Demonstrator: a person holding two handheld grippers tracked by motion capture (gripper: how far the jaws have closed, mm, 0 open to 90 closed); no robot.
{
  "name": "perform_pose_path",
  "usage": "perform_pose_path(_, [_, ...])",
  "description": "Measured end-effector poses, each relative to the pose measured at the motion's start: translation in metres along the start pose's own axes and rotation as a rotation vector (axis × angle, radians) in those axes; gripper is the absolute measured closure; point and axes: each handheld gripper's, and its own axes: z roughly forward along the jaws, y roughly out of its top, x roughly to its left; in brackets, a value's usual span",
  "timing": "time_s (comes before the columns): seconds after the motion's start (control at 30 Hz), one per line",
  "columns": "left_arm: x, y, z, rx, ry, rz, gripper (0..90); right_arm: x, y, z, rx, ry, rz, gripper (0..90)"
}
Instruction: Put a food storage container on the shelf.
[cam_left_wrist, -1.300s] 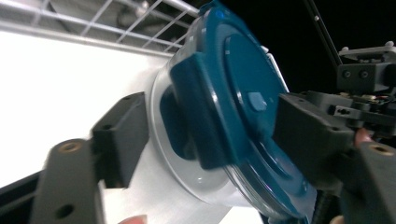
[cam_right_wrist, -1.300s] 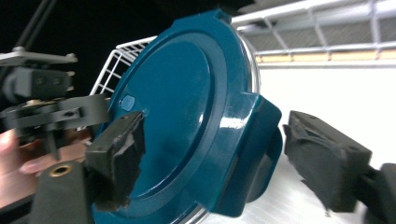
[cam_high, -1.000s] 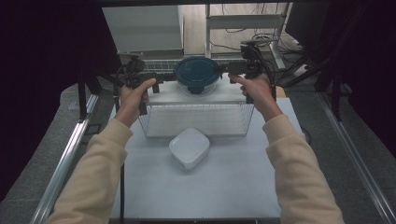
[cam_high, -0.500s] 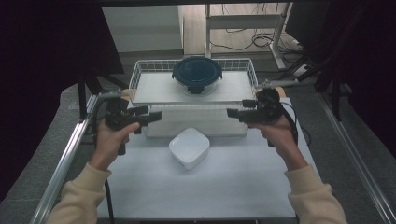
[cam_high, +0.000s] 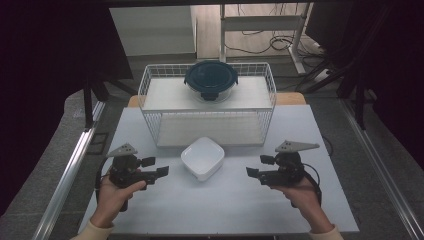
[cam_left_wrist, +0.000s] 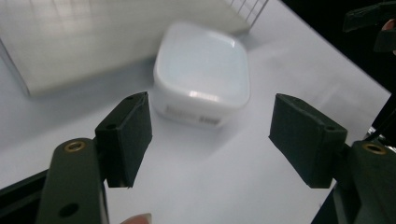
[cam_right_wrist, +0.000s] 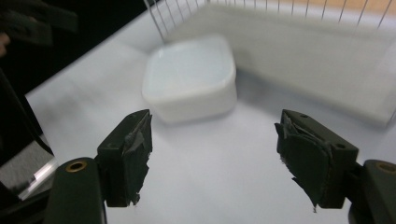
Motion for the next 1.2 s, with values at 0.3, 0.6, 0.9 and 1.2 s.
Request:
perform_pose_path(0.3, [-0.004,-0.015,0.013,0.055,0.049,0.012,29.6,0.002,-0.025,0.021,0.074,-0.019,-0.009,28.0])
perform_pose_path(0.6, [0.002,-0.02,0.012,0.054,0.073,-0.008,30.0,0.002,-0.024,0.02,0.07,-0.033,-0.021,28.8])
perform_pose_path(0.9, [0.005,-0.021,0.013,0.06,0.076,-0.019,30.1,-0.004,-0.025,0.017,0.074,-0.049,-0.015,29.4])
perform_pose_path(1.2, [0.006,-0.022,0.01,0.056,0.078,-0.024,29.5,-0.009,-0.025,0.017,0.076,-0.055,-0.012,29.3])
